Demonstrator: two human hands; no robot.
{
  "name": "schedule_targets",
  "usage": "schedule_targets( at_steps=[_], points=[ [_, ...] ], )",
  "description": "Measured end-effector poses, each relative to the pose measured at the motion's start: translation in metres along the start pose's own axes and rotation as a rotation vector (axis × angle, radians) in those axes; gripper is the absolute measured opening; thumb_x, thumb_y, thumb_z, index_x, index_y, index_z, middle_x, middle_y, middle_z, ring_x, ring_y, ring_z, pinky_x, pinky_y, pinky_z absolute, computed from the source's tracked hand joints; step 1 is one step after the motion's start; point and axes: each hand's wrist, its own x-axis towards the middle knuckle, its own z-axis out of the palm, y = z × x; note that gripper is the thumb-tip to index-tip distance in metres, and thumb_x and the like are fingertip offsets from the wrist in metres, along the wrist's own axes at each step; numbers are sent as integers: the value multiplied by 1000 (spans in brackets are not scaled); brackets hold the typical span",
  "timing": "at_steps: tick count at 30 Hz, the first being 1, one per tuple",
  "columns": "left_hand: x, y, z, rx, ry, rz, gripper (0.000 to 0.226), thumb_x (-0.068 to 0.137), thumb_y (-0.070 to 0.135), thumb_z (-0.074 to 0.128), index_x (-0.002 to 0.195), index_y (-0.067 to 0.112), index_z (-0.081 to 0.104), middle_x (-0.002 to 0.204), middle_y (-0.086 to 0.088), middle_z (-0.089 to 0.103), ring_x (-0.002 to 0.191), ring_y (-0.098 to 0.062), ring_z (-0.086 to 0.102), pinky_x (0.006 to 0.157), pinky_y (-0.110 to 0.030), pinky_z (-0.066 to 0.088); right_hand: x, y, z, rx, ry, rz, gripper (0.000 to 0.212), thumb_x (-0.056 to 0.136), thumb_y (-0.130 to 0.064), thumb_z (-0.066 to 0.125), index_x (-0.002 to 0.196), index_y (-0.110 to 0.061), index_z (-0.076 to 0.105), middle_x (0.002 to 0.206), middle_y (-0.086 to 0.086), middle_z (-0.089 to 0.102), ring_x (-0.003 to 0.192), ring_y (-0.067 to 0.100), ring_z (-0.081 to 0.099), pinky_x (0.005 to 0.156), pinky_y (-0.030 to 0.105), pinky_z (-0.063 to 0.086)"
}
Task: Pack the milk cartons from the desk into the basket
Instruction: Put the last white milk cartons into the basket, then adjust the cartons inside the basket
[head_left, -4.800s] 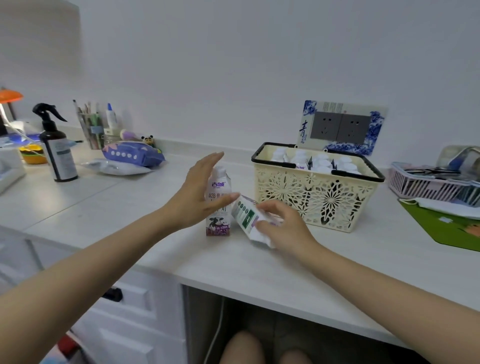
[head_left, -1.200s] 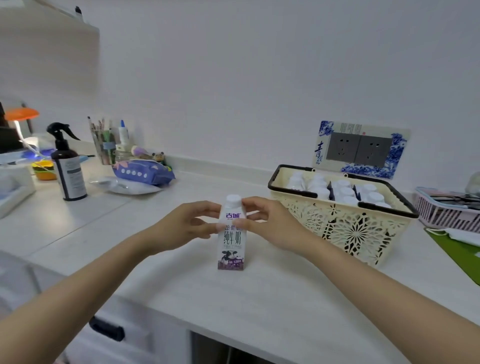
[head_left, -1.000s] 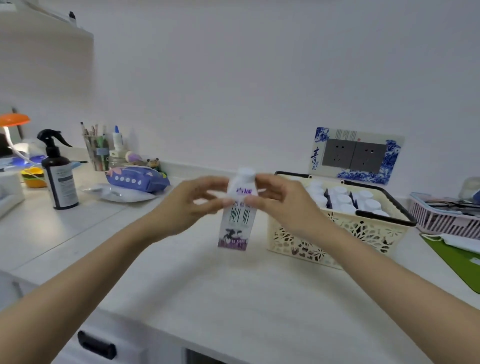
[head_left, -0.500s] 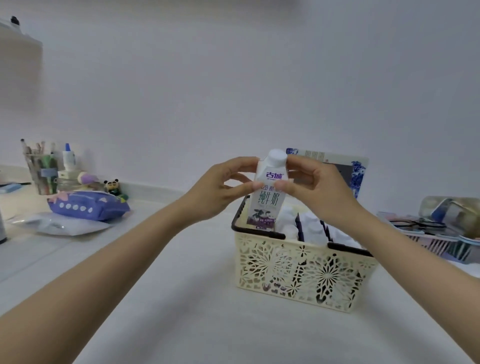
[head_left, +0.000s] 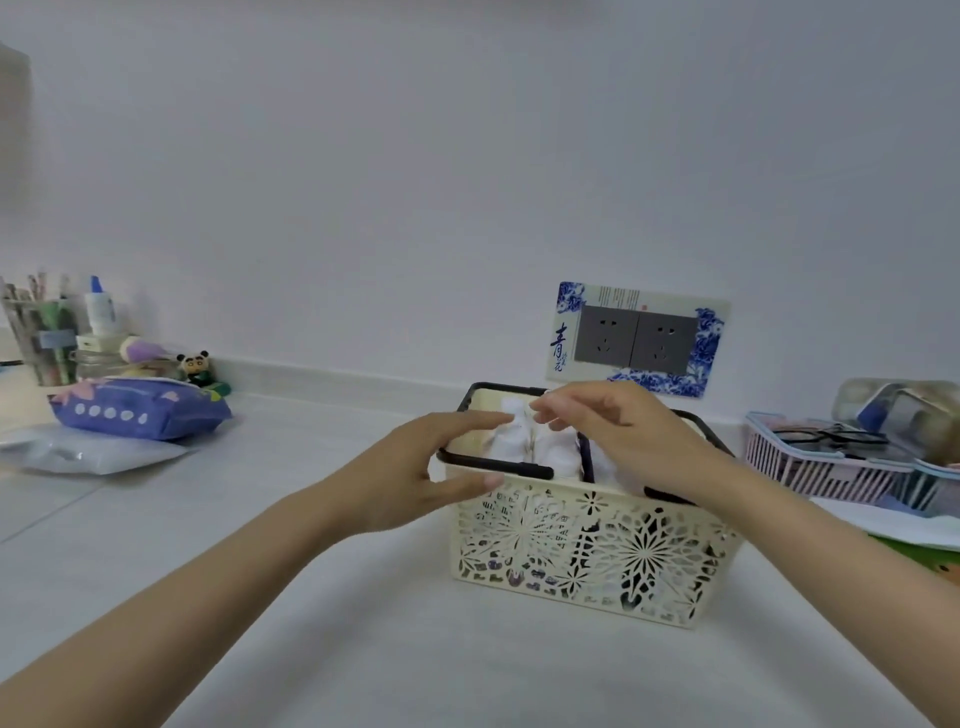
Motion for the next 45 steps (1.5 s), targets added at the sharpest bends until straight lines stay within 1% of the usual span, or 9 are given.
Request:
schedule_targets(
  at_steps=[3,6,16,19,24,28,31,36,45],
  points=[
    [0,8,0,153,-41,74,64,72,72,50,132,52,40,118,48,36,108,28,32,94,-5,24,-16,6,-12,-90,-118,35,55,84,-67,27,105,-39,70,103,-35,63,99,-24,53,81,2,36],
    [3,8,-2,249,-44,87,62,75,65,58,133,47,44,134,27,47,124,17,32,107,-15,14,-26,13,-16,-221,-204,7,68,77,-81,21,117,-46,63,117,-29,63,113,-13,52,93,13,39],
    [2,0,7,346,-1,-7,68,73,61,65,135,45,43,144,12,43,136,-5,28,110,-19,14,-21,8,-10,-484,-263,-54,45,89,-62,37,131,-50,46,129,-20,59,108,-11,51,94,20,42],
    [-5,2,13,119,11,-54,69,71,66,59,135,49,38,149,24,28,139,2,20,115,-31,24,-26,9,-6,-554,-281,-61,52,87,-65,36,137,-50,36,128,-19,58,85,-20,48,74,9,37],
    [-12,4,35,-328,188,-221,93,68,73,52,146,42,12,143,44,20,128,22,21,117,-32,21,-51,16,-22,-248,104,-13,61,81,-71,33,136,-47,38,140,-29,38,130,-6,33,111,32,28],
    [-6,11,33,231,227,-35,88,72,81,39,146,47,5,159,15,7,147,-7,-3,118,-41,5,-81,27,-25,-476,220,74,67,82,-71,28,143,-44,27,156,-15,21,144,7,14,119,40,6],
    [3,28,41,402,158,8,82,70,84,28,144,50,12,158,9,20,147,-18,7,118,-52,6,-99,34,-9,-779,167,28,61,91,-65,16,147,-43,10,160,-9,11,148,14,3,116,35,-15],
    [9,31,55,443,255,-15,67,75,70,50,133,38,50,136,5,56,129,-27,43,105,-47,34,-107,44,10,-955,271,-51,57,94,-51,28,146,-28,31,146,8,46,136,32,39,112,50,16],
    [31,27,65,424,273,-17,65,70,73,43,123,38,60,124,10,65,114,-24,54,97,-43,39,-107,65,-2,-1047,326,-79,50,94,-37,34,142,-26,41,134,9,57,125,31,52,109,45,23]
  ],
)
